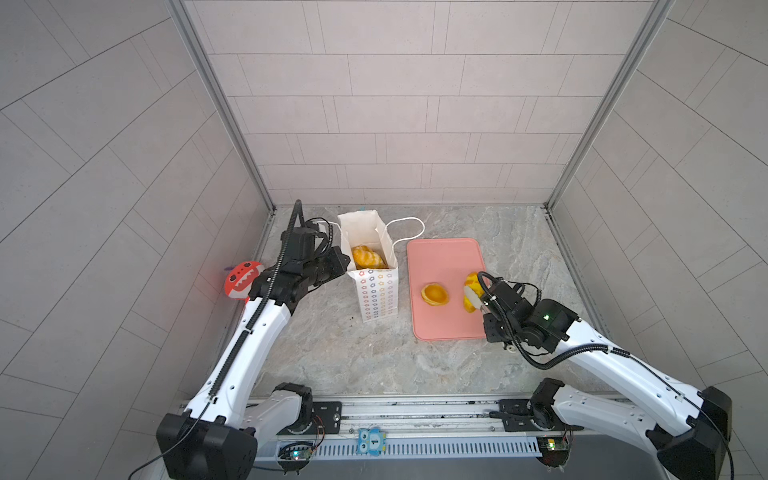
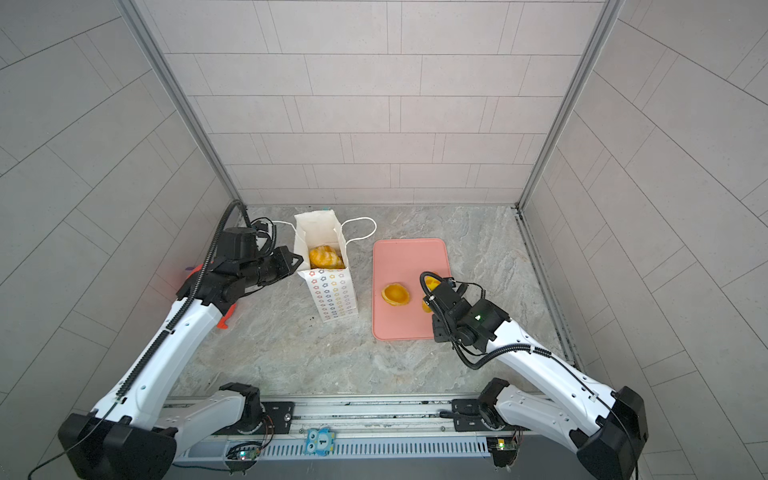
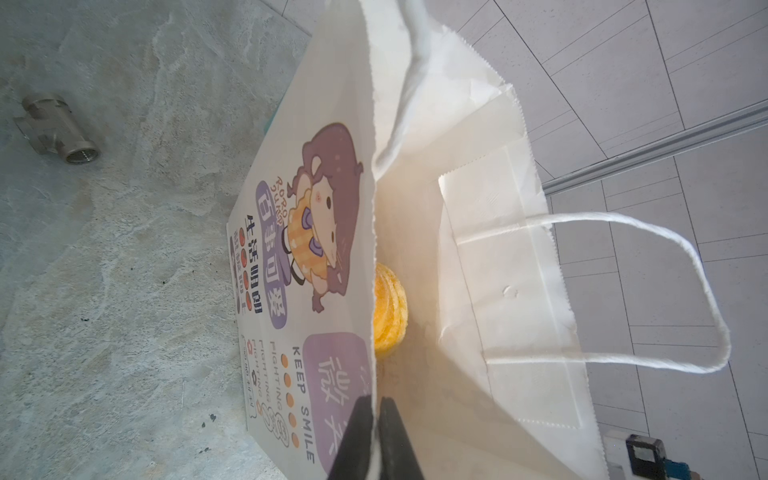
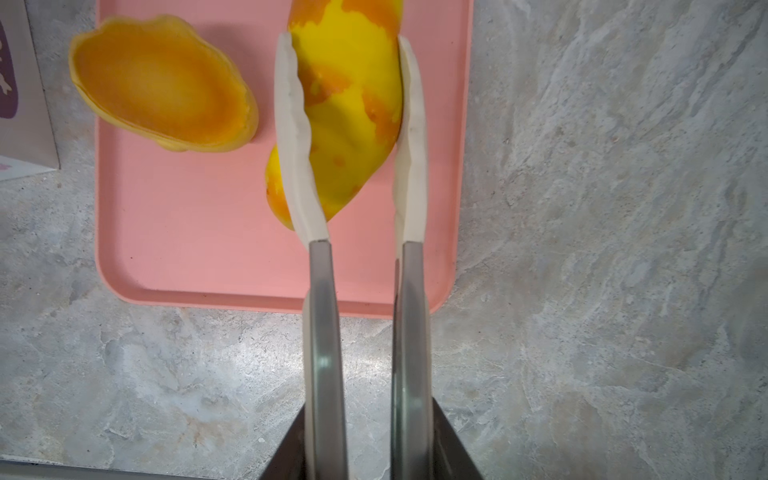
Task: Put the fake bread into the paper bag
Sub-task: 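Close the right gripper on the yellow bun, then lift the yellow bun with the right gripper and swing it toward the bag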
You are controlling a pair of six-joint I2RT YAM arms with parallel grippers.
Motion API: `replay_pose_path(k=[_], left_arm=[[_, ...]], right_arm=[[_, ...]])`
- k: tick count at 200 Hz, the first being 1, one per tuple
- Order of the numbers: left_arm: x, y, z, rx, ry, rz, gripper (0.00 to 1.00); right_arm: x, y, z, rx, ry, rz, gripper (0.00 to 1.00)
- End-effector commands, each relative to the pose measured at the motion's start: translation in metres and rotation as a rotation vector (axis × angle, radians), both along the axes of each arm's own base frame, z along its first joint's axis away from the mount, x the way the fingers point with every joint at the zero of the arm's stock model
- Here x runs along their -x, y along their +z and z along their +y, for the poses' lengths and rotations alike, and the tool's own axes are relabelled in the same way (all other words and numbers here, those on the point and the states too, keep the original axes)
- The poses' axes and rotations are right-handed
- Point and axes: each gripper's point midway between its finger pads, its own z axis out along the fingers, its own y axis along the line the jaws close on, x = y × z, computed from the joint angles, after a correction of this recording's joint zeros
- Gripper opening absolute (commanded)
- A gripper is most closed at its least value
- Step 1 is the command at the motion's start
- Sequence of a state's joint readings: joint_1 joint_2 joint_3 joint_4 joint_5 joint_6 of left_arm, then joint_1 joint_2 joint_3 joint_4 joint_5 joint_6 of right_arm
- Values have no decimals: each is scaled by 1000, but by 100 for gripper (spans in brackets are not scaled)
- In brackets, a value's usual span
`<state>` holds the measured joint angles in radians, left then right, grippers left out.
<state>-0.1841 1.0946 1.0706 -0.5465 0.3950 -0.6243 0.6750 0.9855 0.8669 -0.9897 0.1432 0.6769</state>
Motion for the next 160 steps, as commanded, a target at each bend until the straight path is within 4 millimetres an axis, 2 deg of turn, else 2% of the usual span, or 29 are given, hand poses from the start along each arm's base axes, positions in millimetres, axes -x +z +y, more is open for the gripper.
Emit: replay_pose_path(k=[1,66,115,160], left_arm=[[5,0,0,-13,-4,-1,10],[6,1,1,-16,-2,-1,10],[5,2,1,-16,-2,-2,10],[6,3,1,-16,-3,-2,10]], right_arm=[[-6,21,-11,24,-3,-53,36],[-15,41,-18,21,-10,-83,36],[-27,72,-28,25,-19,-131,36],[-39,96,-27,16,-15,-176,36]])
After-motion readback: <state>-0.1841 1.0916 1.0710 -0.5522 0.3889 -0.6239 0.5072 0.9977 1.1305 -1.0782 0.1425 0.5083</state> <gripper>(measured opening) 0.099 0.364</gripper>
